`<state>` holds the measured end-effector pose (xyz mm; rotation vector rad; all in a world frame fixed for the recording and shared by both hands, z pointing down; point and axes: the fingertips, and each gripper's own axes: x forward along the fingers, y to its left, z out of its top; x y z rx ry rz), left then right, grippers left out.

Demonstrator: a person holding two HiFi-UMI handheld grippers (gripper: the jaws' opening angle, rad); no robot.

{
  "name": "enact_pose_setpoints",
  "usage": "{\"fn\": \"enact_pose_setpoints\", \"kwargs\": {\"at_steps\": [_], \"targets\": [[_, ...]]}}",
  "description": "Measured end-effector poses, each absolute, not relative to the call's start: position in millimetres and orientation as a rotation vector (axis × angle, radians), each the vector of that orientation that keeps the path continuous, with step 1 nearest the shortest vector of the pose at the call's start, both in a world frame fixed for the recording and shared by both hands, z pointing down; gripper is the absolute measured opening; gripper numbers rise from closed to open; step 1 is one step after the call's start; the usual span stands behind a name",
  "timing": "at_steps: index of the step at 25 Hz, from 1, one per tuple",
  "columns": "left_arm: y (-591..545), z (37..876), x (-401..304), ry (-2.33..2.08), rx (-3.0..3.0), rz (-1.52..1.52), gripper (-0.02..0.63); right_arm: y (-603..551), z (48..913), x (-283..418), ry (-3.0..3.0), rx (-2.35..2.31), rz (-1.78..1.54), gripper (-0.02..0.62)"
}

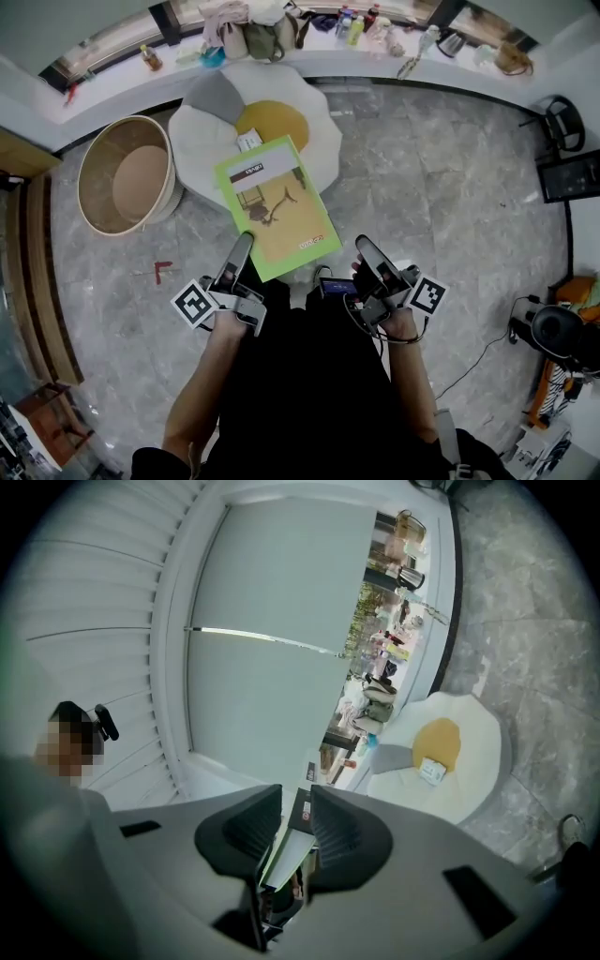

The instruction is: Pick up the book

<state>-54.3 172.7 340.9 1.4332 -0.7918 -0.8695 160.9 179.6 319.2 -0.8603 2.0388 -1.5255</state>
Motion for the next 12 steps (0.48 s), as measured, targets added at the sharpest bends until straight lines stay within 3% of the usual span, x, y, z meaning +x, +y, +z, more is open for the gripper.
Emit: {"fn": "enact_pose_setpoints", "kwargs": {"at_steps": [7, 12], "targets": [[175, 340, -50, -0.821, 1.406, -0.895, 0.158, 173, 323, 172, 2.065, -0.867, -1.525, 0.024], [176, 343, -47, -0.861, 1.386, -0.905, 0.158, 171, 325, 176, 2.127, -0.841, -1.532, 0.017]]}}
